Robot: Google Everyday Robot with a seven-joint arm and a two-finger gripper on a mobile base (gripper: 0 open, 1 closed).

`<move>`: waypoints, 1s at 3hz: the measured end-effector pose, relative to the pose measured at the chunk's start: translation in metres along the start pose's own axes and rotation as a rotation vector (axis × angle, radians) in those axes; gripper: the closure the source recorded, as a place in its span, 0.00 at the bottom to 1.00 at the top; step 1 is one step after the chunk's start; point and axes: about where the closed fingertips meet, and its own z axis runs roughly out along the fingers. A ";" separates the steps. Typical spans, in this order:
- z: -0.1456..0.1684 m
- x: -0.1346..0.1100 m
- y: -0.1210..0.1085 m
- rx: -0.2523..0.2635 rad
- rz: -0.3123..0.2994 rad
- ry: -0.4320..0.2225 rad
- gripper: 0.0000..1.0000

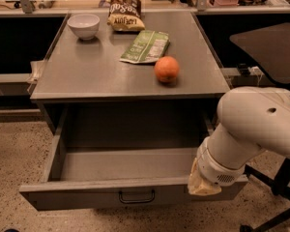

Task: Close top drawer

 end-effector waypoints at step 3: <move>0.066 -0.017 0.007 0.052 -0.013 -0.035 1.00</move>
Offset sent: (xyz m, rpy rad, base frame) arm -0.0211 0.0368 -0.0692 0.0588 -0.0676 0.0266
